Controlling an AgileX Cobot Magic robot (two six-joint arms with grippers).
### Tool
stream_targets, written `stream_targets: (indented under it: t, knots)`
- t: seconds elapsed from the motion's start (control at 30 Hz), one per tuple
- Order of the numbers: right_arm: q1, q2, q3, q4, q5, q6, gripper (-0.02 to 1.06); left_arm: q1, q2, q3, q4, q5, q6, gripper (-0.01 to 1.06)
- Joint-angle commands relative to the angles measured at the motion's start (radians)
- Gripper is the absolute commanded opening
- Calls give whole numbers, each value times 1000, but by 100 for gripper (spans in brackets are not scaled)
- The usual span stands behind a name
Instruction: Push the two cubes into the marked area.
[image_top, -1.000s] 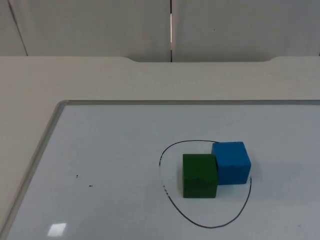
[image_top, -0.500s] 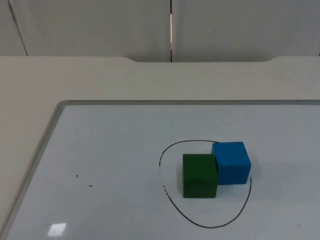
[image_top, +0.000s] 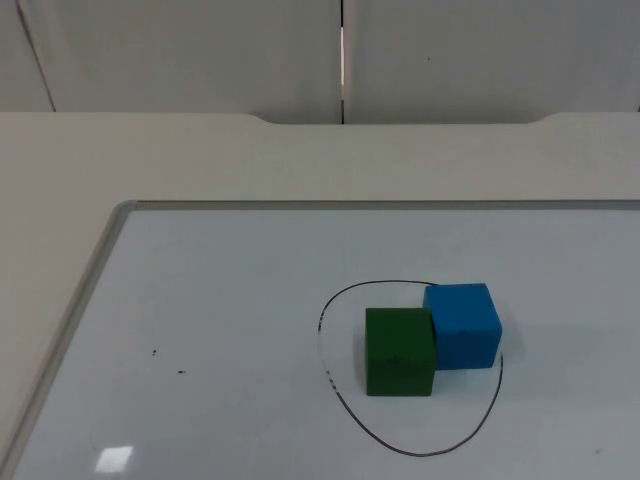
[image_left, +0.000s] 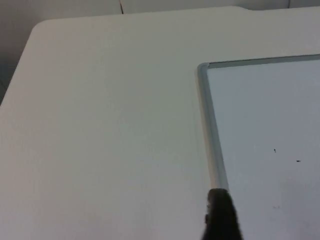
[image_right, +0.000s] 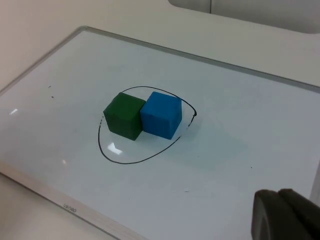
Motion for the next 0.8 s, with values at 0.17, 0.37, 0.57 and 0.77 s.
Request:
stream_targets:
  t: [0.17,0.37,0.57,0.77]
  knots:
    - [-2,-4,6,-1,-1,-9,6,3,-4,6,33,-11,-40,86]
    - [-2,-4,6,-1,-1,-23,40,3,-4,6,35,-11,-40,89]
    - [-2,-4,6,-1,1,-23,88,3,-4,6,35,-11,-40,89]
    - [-2,-4,6,3,-1,-23,100,3,-4,6,35,-11,-40,89]
